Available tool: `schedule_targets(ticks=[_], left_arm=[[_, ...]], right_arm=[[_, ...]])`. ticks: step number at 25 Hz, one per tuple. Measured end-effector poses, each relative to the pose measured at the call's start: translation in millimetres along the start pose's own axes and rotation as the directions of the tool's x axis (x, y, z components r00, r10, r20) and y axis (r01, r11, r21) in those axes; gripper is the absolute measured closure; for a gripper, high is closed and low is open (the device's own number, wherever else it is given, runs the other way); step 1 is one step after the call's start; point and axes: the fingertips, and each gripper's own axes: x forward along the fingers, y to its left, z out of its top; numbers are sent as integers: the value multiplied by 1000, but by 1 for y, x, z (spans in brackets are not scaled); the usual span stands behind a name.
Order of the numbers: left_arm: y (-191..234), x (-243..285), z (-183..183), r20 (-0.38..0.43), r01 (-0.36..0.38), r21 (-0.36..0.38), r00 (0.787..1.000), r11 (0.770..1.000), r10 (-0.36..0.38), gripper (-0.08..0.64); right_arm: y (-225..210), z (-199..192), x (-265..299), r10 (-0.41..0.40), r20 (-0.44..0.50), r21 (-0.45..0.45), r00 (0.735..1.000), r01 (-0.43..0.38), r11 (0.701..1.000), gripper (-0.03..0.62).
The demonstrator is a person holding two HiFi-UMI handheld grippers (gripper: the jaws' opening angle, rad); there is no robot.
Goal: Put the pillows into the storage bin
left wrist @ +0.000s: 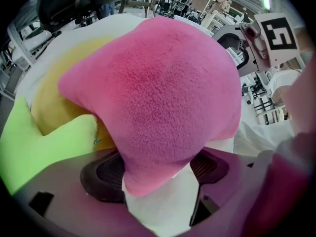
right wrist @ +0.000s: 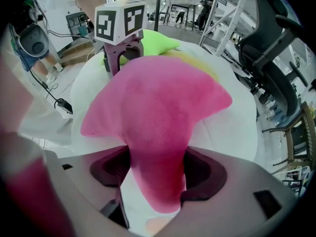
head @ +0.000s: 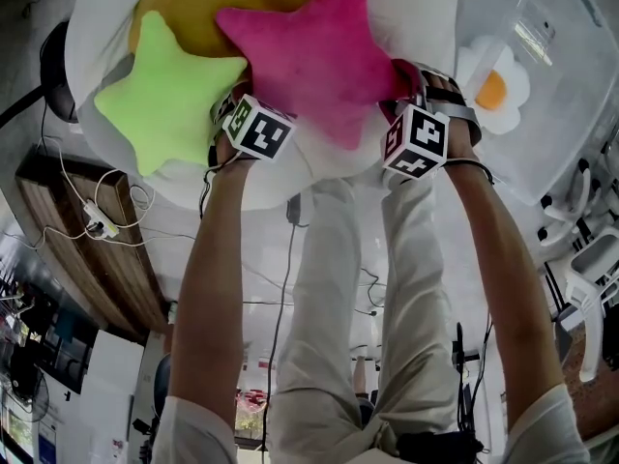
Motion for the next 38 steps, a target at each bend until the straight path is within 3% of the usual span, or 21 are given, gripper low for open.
schedule_targets(ticks=[12,38], left_arm=[[-11,-24,8,23,-21,19,1000,1000,21,149],[-49,-84,35,30,-75,91,997,993,73,156]], right_arm=[[-2,-5,-18,23,7,17,1000,-23,1000,264],[-3,-27,-85,-5,52,93,999,0,996,264]])
